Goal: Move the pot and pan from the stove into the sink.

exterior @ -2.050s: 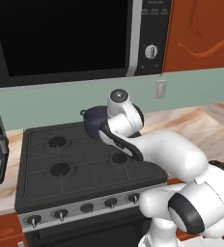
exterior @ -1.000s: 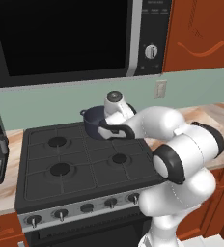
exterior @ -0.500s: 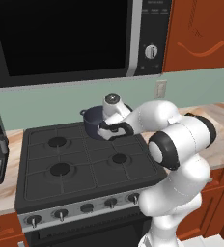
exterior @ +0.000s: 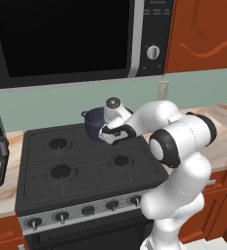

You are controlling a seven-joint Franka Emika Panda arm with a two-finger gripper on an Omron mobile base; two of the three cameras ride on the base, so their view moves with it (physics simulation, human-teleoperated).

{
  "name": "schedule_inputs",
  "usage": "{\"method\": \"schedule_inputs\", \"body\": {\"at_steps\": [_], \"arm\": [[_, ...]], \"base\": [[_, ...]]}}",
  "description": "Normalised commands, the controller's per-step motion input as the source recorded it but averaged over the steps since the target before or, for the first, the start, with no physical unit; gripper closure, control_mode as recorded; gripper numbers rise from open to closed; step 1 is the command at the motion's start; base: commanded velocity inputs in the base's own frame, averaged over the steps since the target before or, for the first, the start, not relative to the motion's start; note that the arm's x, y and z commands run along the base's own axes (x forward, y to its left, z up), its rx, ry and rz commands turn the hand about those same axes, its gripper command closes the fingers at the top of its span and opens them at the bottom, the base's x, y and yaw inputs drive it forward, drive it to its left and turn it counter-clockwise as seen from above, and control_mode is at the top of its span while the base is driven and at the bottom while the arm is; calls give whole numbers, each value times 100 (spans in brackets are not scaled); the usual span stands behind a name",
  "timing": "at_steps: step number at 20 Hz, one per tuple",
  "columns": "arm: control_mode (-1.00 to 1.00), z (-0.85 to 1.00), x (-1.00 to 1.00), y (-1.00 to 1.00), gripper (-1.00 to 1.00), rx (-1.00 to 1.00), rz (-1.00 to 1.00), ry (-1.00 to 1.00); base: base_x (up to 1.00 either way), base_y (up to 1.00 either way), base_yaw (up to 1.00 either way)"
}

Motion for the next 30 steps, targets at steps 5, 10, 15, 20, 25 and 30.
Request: {"method": "schedule_inputs", "body": {"at_steps": [5,10,15,20,25,30], "arm": [[-100,-4,16,0,-100,0,0,0],[-100,-5,25,0,-100,0,0,0],[-100,-16,18,0,-100,0,0,0],[-100,-16,18,0,-100,0,0,0],[-100,-16,19,0,-100,0,0,0],[-100,-8,13,0,-100,0,0,0]], "base": [[0,0,0],[0,0,0],[0,0,0],[0,0,0],[0,0,0],[0,0,0]]}}
